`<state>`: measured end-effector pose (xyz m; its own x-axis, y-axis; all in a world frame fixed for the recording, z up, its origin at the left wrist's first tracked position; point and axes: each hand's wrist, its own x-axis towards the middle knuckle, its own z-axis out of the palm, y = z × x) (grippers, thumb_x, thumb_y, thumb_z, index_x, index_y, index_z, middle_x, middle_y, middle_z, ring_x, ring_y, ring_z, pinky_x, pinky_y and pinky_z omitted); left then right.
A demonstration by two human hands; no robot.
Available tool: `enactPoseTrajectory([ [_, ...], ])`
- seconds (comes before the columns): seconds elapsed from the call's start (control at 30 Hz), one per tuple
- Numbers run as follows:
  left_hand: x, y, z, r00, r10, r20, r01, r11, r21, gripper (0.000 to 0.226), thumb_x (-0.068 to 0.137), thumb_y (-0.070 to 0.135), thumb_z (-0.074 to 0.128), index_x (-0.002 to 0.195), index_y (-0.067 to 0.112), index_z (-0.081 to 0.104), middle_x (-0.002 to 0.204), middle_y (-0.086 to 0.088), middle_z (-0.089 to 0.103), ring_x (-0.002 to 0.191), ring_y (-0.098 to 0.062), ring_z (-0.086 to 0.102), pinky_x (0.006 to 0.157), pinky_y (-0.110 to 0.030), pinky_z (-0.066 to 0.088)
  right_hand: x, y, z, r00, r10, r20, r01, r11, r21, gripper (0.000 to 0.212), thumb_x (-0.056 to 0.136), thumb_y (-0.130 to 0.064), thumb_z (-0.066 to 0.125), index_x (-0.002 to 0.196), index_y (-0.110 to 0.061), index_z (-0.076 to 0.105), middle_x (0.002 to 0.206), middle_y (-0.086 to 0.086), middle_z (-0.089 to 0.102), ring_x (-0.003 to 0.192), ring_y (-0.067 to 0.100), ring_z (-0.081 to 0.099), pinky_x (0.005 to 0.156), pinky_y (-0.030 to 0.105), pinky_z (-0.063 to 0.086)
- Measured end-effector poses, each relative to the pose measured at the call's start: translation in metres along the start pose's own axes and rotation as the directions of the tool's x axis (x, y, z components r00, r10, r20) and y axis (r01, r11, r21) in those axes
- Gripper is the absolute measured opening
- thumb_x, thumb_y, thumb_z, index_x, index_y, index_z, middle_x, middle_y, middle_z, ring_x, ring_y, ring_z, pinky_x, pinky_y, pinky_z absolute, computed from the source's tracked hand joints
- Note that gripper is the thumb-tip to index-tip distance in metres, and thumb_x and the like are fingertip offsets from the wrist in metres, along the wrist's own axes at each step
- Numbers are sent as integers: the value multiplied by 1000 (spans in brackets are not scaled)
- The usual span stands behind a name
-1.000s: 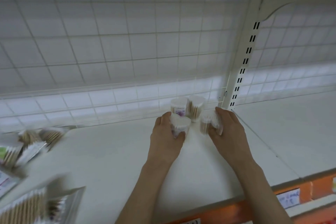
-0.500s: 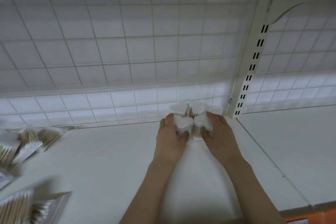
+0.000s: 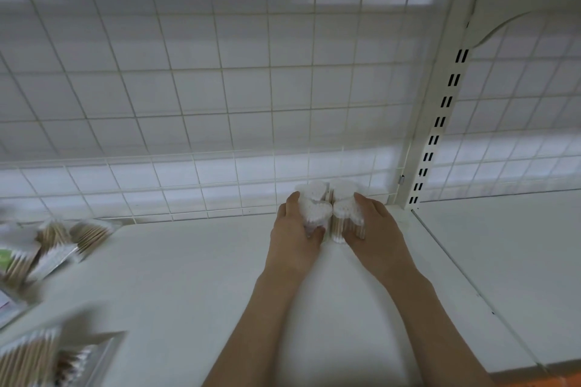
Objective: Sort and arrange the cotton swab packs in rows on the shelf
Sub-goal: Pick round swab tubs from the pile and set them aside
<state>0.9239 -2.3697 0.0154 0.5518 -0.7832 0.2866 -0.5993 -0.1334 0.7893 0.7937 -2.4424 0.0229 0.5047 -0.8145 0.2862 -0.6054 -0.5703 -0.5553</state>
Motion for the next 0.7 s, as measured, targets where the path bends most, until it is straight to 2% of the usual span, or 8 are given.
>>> enactPoseTrajectory([
  [0.1,-5,1,-10,999,-4,40,2,999,37,80,77,26,69,143,17,24,139,-2,39,126,-19,40,94,-20,32,-5,-6,-2,999,14,-46,-16,999,-49,66,87,-18,60,144,-12,28,147,6,32,134,25,29,105,27,27],
  [0.17,-12,0,-24,1000,-5,24,4,998,59,79,78,30,69,143,17,25,140,-1,38,128,-19,38,95,-19,29,-11,-14,-4,994,17,-106,-24,997,-73,60,87,-18,59,141,-10,34,144,9,37,132,27,30,105,31,28],
  [0.3,-36,-4,-61,994,76,-84,-64,988,141,48,84,30,65,127,15,51,124,0,55,112,-14,51,87,-14,33,-27,-39,1,984,-23,-175,16,999,-40,51,86,-14,60,134,-8,44,134,10,47,124,28,38,99,33,33],
  [0.37,-51,-7,-83,988,98,-119,-79,985,151,38,85,31,64,119,15,58,118,4,59,108,-11,53,83,-10,33,-37,-59,9,987,-46,-156,42,999,-25,52,84,-14,61,133,-10,44,130,7,49,120,27,40,93,28,34],
  [0.47,-75,-13,-118,982,148,-119,-117,964,237,36,87,34,61,119,18,58,113,7,60,104,-9,54,80,-11,34,-53,-90,24,988,-94,-122,94,996,-4,51,85,-19,60,133,-13,43,130,3,48,119,21,42,84,22,31],
  [0.6,-103,-34,-172,988,132,-76,-98,933,345,40,88,38,58,124,22,53,114,8,59,105,-10,53,81,-16,37,-76,-135,51,989,-146,-26,147,988,37,51,89,-26,56,136,-18,39,138,-4,41,128,16,36,94,20,26],
  [0.7,-122,-52,-220,993,90,-72,-52,908,415,42,87,39,58,125,22,53,116,6,58,106,-12,53,83,-20,39,-89,-177,70,984,-175,27,173,982,81,48,89,-27,56,134,-20,42,136,-5,43,125,14,39,92,19,26],
])
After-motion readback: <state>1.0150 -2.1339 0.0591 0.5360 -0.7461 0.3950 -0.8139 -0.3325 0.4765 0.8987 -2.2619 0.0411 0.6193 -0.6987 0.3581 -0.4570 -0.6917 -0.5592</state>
